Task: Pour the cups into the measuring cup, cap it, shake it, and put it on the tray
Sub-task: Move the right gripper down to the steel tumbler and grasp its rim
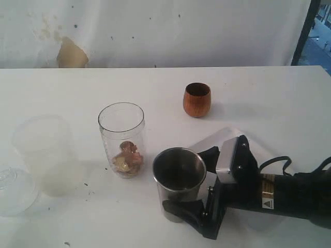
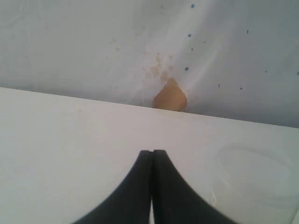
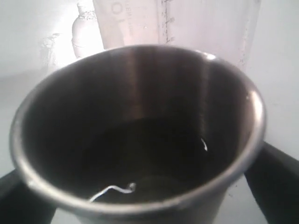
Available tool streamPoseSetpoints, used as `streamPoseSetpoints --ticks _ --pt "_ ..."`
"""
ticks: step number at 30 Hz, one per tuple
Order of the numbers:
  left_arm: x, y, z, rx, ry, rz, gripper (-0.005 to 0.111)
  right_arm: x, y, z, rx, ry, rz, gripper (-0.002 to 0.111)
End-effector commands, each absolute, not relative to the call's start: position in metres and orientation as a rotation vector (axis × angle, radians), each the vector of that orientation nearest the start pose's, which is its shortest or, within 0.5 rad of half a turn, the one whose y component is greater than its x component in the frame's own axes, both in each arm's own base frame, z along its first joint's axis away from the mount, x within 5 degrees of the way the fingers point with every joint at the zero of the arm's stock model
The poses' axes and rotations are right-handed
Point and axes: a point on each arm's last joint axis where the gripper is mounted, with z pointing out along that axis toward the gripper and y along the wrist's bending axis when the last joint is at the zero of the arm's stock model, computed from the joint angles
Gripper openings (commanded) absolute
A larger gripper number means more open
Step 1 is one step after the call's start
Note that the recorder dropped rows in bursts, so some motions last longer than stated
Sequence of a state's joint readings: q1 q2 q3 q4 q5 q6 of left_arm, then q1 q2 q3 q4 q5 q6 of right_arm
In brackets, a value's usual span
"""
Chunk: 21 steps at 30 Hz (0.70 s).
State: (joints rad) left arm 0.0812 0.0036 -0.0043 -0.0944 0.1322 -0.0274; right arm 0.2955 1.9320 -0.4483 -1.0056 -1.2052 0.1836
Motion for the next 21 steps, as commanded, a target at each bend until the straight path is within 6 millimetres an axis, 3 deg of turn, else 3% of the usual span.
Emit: streamPoseSetpoints --ticks 1,21 --pt "0.0563 0.0033 0.202 -0.148 1.6 -0.04 0.0 0.2255 0.1464 0.1026 -1.064 1.597 0.887 0.094" --pt "0.0563 0.0034 0.2022 -0.148 1.598 -0.04 0.0 0.2277 0.1456 0.1017 -1.036 1.611 0.874 0.094"
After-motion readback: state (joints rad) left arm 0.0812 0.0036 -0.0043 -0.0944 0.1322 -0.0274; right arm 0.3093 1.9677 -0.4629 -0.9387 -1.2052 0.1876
